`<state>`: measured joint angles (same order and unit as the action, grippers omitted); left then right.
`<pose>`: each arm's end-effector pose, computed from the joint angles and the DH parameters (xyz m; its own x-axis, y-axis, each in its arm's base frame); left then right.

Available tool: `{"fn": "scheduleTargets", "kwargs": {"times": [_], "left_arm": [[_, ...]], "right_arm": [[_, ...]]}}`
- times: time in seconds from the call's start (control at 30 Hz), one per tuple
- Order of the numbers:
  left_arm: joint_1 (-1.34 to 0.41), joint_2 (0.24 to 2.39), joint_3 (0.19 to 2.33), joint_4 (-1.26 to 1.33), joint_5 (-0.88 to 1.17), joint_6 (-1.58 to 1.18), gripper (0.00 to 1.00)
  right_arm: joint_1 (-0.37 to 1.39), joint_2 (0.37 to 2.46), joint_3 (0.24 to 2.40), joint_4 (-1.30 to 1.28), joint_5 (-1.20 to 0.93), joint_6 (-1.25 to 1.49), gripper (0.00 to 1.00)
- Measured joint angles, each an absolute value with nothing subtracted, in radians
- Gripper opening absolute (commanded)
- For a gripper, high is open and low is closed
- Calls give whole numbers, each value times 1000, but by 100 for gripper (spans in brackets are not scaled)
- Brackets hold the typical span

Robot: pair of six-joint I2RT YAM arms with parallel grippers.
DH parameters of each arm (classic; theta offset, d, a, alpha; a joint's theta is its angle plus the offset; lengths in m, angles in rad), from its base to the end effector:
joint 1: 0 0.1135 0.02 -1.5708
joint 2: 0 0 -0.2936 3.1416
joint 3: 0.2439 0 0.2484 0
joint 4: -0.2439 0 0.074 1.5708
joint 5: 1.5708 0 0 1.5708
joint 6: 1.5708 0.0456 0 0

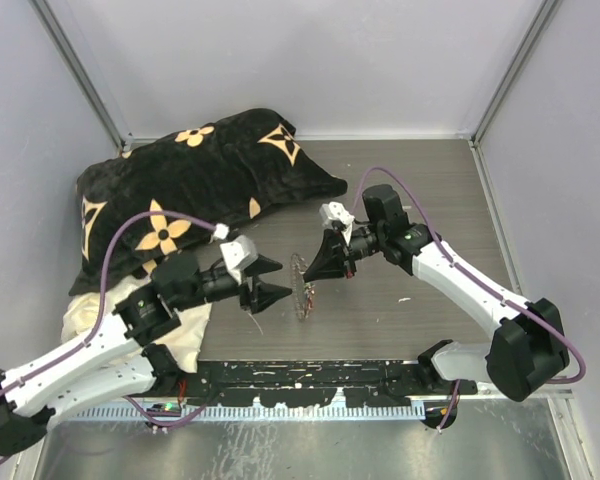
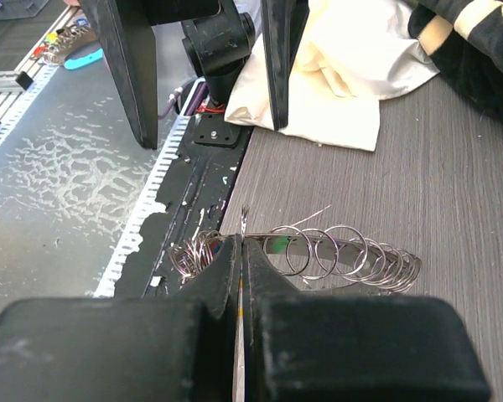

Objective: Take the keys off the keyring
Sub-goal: Remove the key from the keyring.

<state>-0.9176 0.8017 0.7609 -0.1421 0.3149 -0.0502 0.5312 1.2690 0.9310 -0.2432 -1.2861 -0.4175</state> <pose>0.0948 -0.1472 0.3532 -0.1576 0.1274 -0.9793 0.9335 0.3428 -0.1056 0.1956 0.1657 0.3228 -0.0946 -0.1877 -0.9777 -0.9542 -0.2628 0.1428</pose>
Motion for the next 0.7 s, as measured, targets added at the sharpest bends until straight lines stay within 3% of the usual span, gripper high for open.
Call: {"fn": "scheduleTargets", "kwargs": {"times": [0.1, 0.23, 0.47, 0.7], "left_arm": [[-916, 696, 572, 105, 295, -106, 54], [-916, 719, 433, 360, 289, -160, 49], [-915, 836, 386, 622, 361, -166, 41], [-915, 837, 365, 708, 389, -109, 33]], "right_arm": [[525, 1275, 934, -271, -1315, -459, 1], [523, 1295, 971, -400, -1343, -620, 1], [523, 1317, 1050, -634, -1345, -970, 1], [523, 1378, 1153, -857, -1344, -1327, 1]]}}
